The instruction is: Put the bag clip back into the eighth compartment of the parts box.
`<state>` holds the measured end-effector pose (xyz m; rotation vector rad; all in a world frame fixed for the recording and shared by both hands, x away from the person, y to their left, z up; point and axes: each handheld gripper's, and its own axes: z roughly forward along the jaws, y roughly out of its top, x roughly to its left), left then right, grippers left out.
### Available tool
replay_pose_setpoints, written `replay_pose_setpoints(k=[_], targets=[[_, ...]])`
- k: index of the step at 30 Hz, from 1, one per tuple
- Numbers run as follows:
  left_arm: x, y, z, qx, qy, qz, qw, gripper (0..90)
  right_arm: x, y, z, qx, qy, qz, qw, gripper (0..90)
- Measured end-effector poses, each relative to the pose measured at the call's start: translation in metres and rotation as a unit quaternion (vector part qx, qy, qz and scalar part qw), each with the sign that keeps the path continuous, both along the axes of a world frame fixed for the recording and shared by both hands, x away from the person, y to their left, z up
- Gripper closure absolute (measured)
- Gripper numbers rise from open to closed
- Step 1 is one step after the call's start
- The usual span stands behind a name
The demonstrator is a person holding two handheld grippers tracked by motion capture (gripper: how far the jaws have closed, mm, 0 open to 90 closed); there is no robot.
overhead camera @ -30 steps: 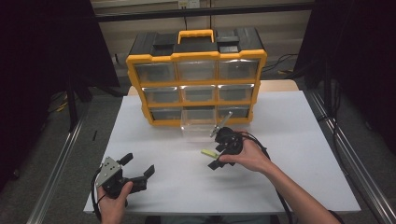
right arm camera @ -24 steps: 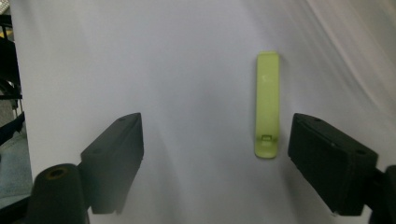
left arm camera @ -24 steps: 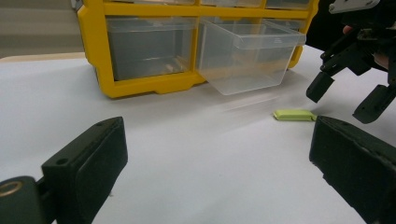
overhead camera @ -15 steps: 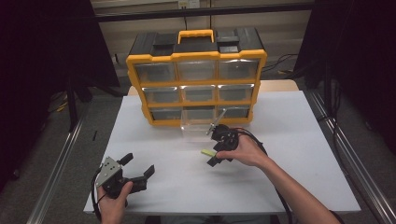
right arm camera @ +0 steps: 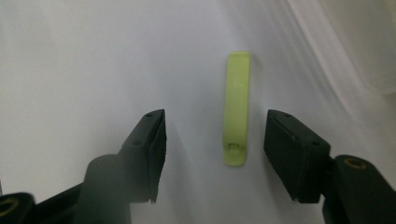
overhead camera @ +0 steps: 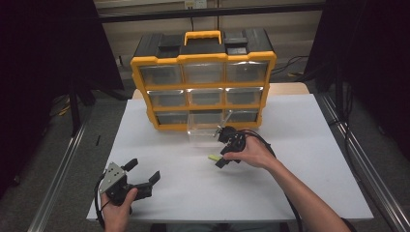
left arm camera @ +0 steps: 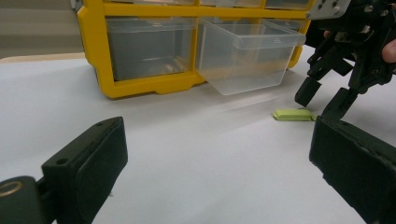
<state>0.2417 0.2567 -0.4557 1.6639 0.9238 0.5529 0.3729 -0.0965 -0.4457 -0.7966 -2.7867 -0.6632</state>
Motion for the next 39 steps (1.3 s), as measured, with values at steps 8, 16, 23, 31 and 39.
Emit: replay_pose_setpoints(k=[8,16,23,31,39], targets=[[0.0000,0.0002,0.0001,0.001,-0.002,0.001,1.0000,4.5,0.0037,0.0023,-0.0059,-0.010,-0.005,0.005,0.9999,48.7],[0.0001,0.0003,0.0000,0.002,-0.001,0.001,1.0000,4.5,0.0042,0.0039,-0.0078,-0.024,-0.005,0.006,0.9997,58.3],[0.0002,0.0000,-0.0002,0.001,0.000,0.001,1.0000,4.4,0.0053,0.0036,-0.0081,-0.030,-0.015,0.016,0.9993,64.8],[0.0001,-0.0004,-0.0004,0.001,0.000,0.001,1.0000,4.5,0.0046,0.0071,-0.0075,-0.054,-0.037,0.018,0.9977,72.0],[0.0001,0.0000,-0.0001,0.001,-0.001,0.000,1.0000,4.5,0.0058,0.0054,-0.0075,-0.053,-0.032,0.025,0.9978,77.3]])
